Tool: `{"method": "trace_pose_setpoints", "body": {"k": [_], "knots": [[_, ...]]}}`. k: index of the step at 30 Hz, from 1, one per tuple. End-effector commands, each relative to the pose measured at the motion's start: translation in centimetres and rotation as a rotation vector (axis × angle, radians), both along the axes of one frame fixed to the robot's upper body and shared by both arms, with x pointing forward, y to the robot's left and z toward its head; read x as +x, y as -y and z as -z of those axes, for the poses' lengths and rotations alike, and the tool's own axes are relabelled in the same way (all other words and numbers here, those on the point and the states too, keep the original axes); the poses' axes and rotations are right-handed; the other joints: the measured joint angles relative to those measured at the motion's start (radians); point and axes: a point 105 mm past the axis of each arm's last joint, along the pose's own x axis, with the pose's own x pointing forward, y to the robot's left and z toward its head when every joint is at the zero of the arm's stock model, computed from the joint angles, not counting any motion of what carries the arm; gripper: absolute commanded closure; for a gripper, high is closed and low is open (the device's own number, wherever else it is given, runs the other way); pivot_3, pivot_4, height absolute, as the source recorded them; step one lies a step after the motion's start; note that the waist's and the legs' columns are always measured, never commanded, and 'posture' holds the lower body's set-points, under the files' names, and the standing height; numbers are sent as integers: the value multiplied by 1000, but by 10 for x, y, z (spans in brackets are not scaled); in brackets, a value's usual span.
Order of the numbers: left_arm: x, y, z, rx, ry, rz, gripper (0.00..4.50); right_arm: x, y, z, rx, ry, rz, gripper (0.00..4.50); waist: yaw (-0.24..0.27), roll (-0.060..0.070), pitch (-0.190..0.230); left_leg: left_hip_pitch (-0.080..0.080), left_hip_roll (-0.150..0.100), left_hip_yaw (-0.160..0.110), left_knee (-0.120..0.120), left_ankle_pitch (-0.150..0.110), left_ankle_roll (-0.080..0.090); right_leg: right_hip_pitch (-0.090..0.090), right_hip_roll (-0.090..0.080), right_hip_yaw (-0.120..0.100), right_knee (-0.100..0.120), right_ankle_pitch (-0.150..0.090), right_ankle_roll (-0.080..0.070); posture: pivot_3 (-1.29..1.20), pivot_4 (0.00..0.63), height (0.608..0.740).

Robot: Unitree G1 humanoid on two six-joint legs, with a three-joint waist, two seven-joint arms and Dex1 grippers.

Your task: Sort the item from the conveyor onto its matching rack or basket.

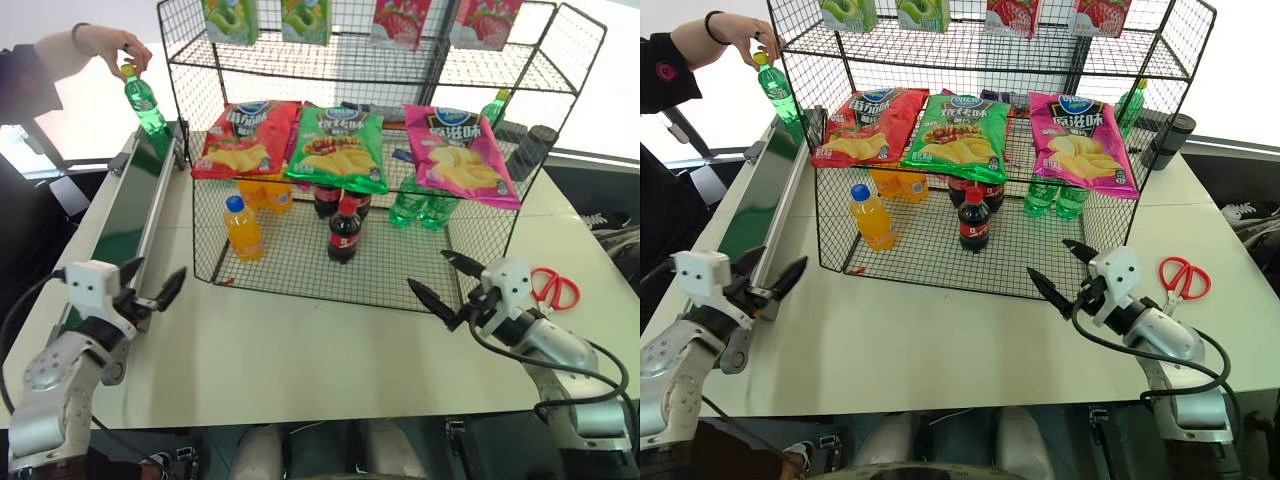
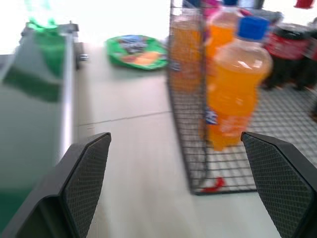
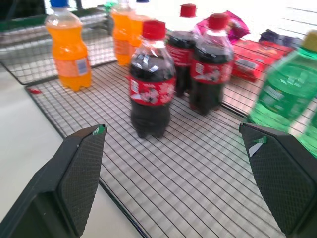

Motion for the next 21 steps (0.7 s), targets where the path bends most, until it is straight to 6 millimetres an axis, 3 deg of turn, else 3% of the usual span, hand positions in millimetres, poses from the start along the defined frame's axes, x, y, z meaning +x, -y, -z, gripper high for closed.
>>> {"method": "trace_pose_setpoints", "body": {"k": [1,13,21], "knots": [[1,-27,-1,20,19,-157,0,-2,-20,-9,28,22,-72,51,0,0,0,0,0,0,0,0,0,0,0,0,0,0,0,0,150,740],[19,-53,3,-37,119,-418,0,-39,-114,-1,116,-24,-375,51,-2,-3,-1,0,0,0,0,0,0,-1,-2,0,0,1,1,0,150,740],[27,-52,12,-25,118,-424,0,-31,-117,0,117,-19,-405,51,-3,-4,-2,-1,-2,0,0,0,-1,-1,-3,-1,0,1,1,0,150,740]]}}
